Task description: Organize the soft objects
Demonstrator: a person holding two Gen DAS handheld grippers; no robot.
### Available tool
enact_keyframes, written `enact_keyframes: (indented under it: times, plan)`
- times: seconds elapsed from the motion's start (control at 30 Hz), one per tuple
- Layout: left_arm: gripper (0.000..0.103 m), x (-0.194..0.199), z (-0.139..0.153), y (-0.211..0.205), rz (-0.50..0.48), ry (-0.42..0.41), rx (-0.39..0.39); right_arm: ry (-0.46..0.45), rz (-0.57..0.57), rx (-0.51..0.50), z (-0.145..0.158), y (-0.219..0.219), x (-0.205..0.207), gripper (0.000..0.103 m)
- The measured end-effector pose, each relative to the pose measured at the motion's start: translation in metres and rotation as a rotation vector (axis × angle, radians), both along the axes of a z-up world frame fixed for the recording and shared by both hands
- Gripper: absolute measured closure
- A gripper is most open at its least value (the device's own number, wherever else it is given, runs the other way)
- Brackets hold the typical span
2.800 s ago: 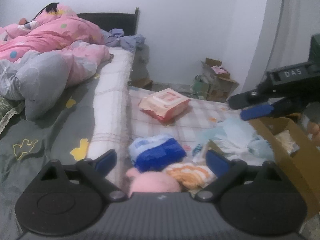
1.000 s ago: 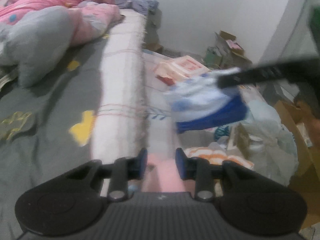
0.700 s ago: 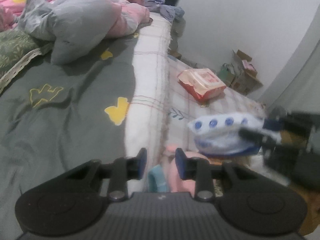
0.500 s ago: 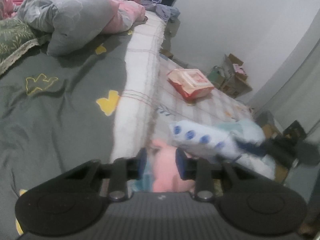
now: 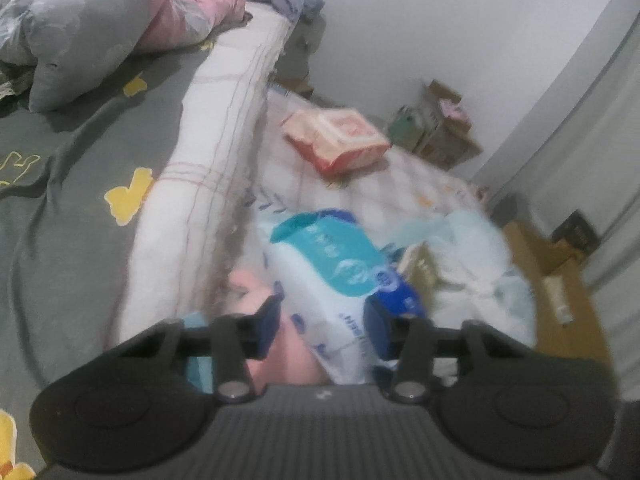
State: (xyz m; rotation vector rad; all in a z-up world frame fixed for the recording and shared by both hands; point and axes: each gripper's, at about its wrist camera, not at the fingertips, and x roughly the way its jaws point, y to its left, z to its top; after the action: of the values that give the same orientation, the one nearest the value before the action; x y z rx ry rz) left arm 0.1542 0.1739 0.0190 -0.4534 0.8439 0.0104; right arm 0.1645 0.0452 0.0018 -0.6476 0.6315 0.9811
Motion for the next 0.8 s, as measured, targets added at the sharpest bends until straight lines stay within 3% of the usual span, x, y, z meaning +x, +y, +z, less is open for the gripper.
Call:
enact_keyframes:
  times: [0.23,0.4,0.5,0.6,0.8]
  plan:
    - [0.059,-0.001,-0.001,-0.001,-0.033,-0.023,0.033,0.267,-0.066,0.148,0.021,-0.058,0.043,0.071]
    - [0.058,0.001,-0.002,0.001,-0.053,-0.026,0.030,0.490,-0.267,0.364,0.033,-0.097,0.106,0.057]
    - [0.058,0.002,-0.004,0.004,-0.056,-0.024,0.011,0.585,-0.360,0.469,0.031,-0.098,0.142,0.050]
    - [0.057,0.003,-0.006,0.006,-0.057,-0.025,0.008,0.666,-0.402,0.480,0.018,-0.079,0.171,0.044]
    - [0.057,0.007,-0.007,0.007,-0.063,-0.025,0.001,0.857,-0.482,0.344,-0.034,-0.033,0.213,0.043]
